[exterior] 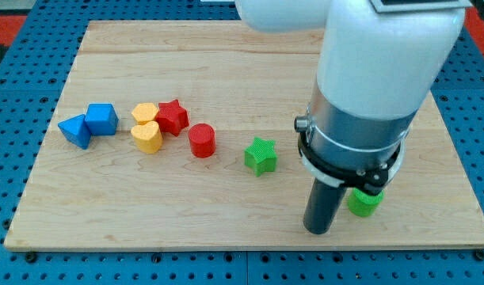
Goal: Push the green star into the green circle
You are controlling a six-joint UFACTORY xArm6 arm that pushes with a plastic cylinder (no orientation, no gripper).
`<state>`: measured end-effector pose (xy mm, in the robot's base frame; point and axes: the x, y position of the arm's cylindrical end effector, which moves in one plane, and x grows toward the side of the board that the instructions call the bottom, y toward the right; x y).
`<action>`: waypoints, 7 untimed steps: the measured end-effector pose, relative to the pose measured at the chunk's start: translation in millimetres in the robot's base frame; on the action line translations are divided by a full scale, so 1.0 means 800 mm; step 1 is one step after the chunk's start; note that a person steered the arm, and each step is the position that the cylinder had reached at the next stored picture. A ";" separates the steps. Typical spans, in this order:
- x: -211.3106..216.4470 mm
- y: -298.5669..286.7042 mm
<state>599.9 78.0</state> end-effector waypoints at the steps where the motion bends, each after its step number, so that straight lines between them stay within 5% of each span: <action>1: -0.004 -0.084; 3: -0.019 -0.279; 4: -0.041 -0.320; 5: -0.068 -0.309; 7: -0.126 -0.176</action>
<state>498.8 -63.1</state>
